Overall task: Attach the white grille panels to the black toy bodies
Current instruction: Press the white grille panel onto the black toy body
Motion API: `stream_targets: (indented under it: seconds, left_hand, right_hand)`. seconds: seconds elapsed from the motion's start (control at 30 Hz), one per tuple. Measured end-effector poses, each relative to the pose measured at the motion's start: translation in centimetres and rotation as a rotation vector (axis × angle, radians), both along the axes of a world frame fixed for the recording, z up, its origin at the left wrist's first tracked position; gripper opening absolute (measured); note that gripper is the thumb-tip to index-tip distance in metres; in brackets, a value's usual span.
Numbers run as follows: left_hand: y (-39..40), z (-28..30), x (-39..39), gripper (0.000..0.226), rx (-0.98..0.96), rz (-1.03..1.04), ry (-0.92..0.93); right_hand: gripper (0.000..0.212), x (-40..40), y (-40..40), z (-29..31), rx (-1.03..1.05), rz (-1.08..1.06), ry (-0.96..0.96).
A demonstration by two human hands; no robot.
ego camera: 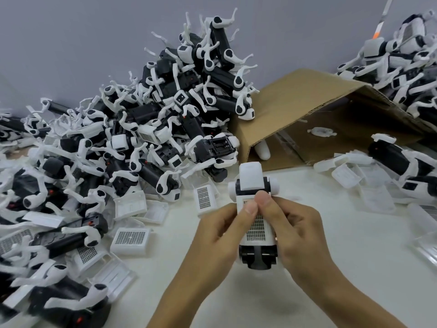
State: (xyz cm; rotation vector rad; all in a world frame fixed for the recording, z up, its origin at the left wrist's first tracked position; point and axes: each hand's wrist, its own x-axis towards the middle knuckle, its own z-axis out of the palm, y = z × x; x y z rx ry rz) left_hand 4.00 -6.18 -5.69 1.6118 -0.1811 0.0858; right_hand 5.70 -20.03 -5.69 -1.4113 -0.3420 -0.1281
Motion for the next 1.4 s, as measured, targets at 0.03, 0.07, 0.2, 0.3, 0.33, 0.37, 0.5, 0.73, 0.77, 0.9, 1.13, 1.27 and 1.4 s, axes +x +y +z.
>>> stream_targets:
  seconds: [0.03,0.07,0.2,0.3,0.33,0.37,0.5,0.73,0.77,0.9,1.13,1.27,1.4]
  left_hand:
    - [0.0,0.1,-0.1,0.043,0.035,-0.029,-0.011]
    - [0.1,0.2,-0.2,0.036,0.065,-0.053,-0.020]
    - [0.1,0.1,0.0,0.027,0.114,-0.040,-0.014]
    - [-0.1,0.1,0.1,0.031,0.072,0.077,-0.034]
    - [0.1,0.1,0.3,0.033,0.034,0.111,-0.018]
    - [0.3,0.1,0.4,0.035,0.002,0.137,0.000]
    - [0.3,-0.1,0.4,0.035,0.009,0.150,-0.026]
    - [0.4,-0.1,0.3,0.029,-0.004,0.070,-0.003]
    - [0.3,-0.2,0.4,0.023,0.004,0.094,-0.022]
    - [-0.2,-0.6,0.5,0.016,-0.028,0.191,-0.089]
    - [0.3,-0.9,1.1,0.040,-0.135,0.361,-0.116]
    - [0.8,-1.3,1.6,0.046,-0.100,0.429,-0.152]
    - [1.2,-1.7,1.9,0.031,0.082,0.427,-0.205]
  right_hand:
    - [0.034,0.0,-0.1,0.0,-0.001,-0.002,0.001]
    - [0.034,0.2,-0.2,0.1,0.000,0.006,0.023]
    - [0.041,1.3,-0.2,0.0,0.031,0.172,0.274]
    - [0.042,1.8,-0.2,-0.3,-0.008,0.270,0.326]
    - [0.041,1.9,-0.3,-0.4,-0.040,0.276,0.325]
    - [0.040,1.9,-0.3,-0.4,-0.081,0.273,0.309]
    - [0.029,1.9,-0.6,-0.4,-0.110,0.180,0.187]
    - [0.027,1.9,-0.5,0.0,-0.058,0.088,0.257]
    - [0.032,1.8,-0.3,-0.1,-0.061,0.065,0.266]
    - [0.034,1.9,0.1,0.4,-0.138,0.021,0.287]
    - [0.041,1.8,-3.1,4.7,-0.501,-0.043,0.144]
    - [0.031,2.1,-6.7,11.6,-0.762,-0.362,-0.304]
    - [0.032,7.3,-11.1,21.5,-0.845,-0.660,-0.458]
